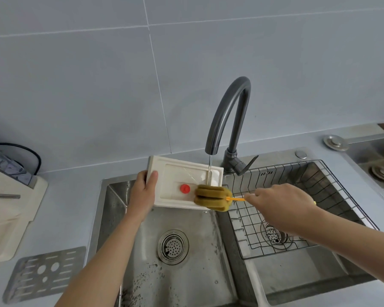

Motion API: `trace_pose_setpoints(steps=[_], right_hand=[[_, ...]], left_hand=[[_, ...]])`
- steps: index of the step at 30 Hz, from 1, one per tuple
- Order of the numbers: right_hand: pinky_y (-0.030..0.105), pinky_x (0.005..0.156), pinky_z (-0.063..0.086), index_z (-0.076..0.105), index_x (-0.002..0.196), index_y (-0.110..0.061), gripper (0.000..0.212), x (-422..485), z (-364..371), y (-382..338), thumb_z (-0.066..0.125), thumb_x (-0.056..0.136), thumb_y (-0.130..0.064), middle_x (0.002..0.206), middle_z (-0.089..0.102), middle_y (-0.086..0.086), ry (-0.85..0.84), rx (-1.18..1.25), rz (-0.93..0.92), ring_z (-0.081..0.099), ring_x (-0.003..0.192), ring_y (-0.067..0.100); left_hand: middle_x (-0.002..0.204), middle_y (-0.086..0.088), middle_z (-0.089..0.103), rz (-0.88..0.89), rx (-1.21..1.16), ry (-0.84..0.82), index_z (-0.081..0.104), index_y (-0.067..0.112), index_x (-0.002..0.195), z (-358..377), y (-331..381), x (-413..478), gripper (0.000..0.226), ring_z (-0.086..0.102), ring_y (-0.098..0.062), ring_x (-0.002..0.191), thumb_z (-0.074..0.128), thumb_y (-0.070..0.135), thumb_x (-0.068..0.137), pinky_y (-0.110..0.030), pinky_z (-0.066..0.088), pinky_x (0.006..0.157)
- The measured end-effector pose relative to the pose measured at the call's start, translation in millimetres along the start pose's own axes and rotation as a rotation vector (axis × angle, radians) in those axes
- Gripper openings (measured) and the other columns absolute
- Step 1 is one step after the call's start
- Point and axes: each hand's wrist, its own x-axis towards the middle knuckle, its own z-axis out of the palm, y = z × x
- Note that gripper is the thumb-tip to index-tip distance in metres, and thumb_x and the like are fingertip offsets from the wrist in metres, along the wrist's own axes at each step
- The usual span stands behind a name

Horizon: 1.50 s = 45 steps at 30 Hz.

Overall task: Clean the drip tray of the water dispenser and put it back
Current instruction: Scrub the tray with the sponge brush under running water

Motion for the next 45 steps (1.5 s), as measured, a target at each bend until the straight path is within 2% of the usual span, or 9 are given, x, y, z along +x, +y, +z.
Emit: trace_pose_setpoints(steps=[6,16,21,27,32,34,36,40,45], right_hand=[[0.03,0.066,0.039,0.037,0.129,-0.024,0.041,-16.6,-9.4,15.7,0.032,0.091,-0.008,0.108,0.058,-0.003,0.037,0.054,0.059,0.061,0.094,0.023],[0.031,0.061,0.036,0.03,0.132,-0.015,0.045,-1.0,0.7,-3.5,0.037,0.09,-0.002,0.107,0.057,0.002,0.074,0.017,0.064,0.062,0.09,0.025],[0.033,0.071,0.044,0.035,0.13,-0.016,0.042,-13.9,0.4,-2.9,0.034,0.091,-0.003,0.114,0.058,0.002,0.031,0.057,0.041,0.061,0.097,0.027],[0.034,0.078,0.047,0.033,0.134,-0.027,0.048,-27.9,-16.4,11.1,0.033,0.09,-0.006,0.123,0.057,-0.005,0.027,0.104,0.062,0.06,0.101,0.024],[0.029,0.062,0.041,0.034,0.129,-0.034,0.048,-27.4,-27.5,8.2,0.035,0.089,-0.007,0.09,0.051,-0.011,0.139,0.242,0.105,0.055,0.078,0.021],[0.03,0.06,0.037,0.034,0.128,-0.034,0.045,-20.8,-29.7,2.0,0.036,0.09,-0.009,0.087,0.049,-0.011,0.186,0.261,0.125,0.048,0.073,0.021],[0.03,0.06,0.035,0.034,0.13,-0.031,0.047,-12.4,-31.7,-2.2,0.036,0.089,-0.008,0.091,0.051,-0.009,0.214,0.247,0.135,0.045,0.073,0.021],[0.032,0.061,0.034,0.028,0.136,-0.025,0.054,1.1,-29.7,-6.8,0.037,0.087,-0.005,0.117,0.056,-0.003,0.188,0.142,0.126,0.059,0.094,0.026],[0.033,0.061,0.033,0.025,0.137,-0.02,0.054,8.9,-23.8,-12.4,0.038,0.087,-0.003,0.112,0.054,0.002,0.171,0.098,0.087,0.059,0.094,0.03]], left_hand=[[0.087,0.005,0.053,-0.016,0.004,0.013,0.048,0.011,0.112,-1.1,-3.3,1.0,0.03,0.05,-0.018,0.088,0.04,0.033,0.094,-0.031,0.037,0.077],[0.089,0.002,0.054,-0.02,-0.079,-0.033,0.046,0.015,0.105,7.3,5.0,0.6,0.024,0.052,-0.02,0.089,0.039,0.035,0.094,-0.037,0.042,0.081],[0.085,0.005,0.053,0.035,-0.051,-0.016,0.046,0.013,0.106,12.4,14.0,2.4,0.022,0.05,-0.016,0.082,0.038,0.031,0.095,-0.03,0.04,0.068],[0.098,-0.003,0.056,-0.025,-0.083,-0.063,0.046,0.017,0.103,14.5,7.5,7.7,0.022,0.052,-0.022,0.095,0.035,0.034,0.096,-0.036,0.041,0.084],[0.097,-0.001,0.058,-0.139,-0.216,-0.134,0.049,0.019,0.105,9.0,5.1,10.7,0.028,0.055,-0.023,0.1,0.032,0.039,0.096,-0.043,0.045,0.092],[0.101,0.0,0.059,-0.147,-0.233,-0.176,0.048,0.021,0.108,10.1,6.6,9.1,0.028,0.056,-0.023,0.103,0.031,0.041,0.095,-0.04,0.048,0.09],[0.108,-0.001,0.059,-0.147,-0.24,-0.206,0.048,0.024,0.109,12.9,9.0,5.3,0.028,0.056,-0.023,0.108,0.032,0.042,0.095,-0.039,0.046,0.094],[0.12,-0.009,0.058,-0.182,-0.262,-0.241,0.049,0.019,0.116,20.8,11.6,0.9,0.036,0.055,-0.027,0.113,0.032,0.042,0.095,-0.048,0.041,0.103],[0.123,-0.001,0.056,-0.177,-0.287,-0.296,0.049,0.025,0.112,32.2,15.1,1.1,0.031,0.052,-0.019,0.116,0.031,0.043,0.095,-0.038,0.037,0.105]])
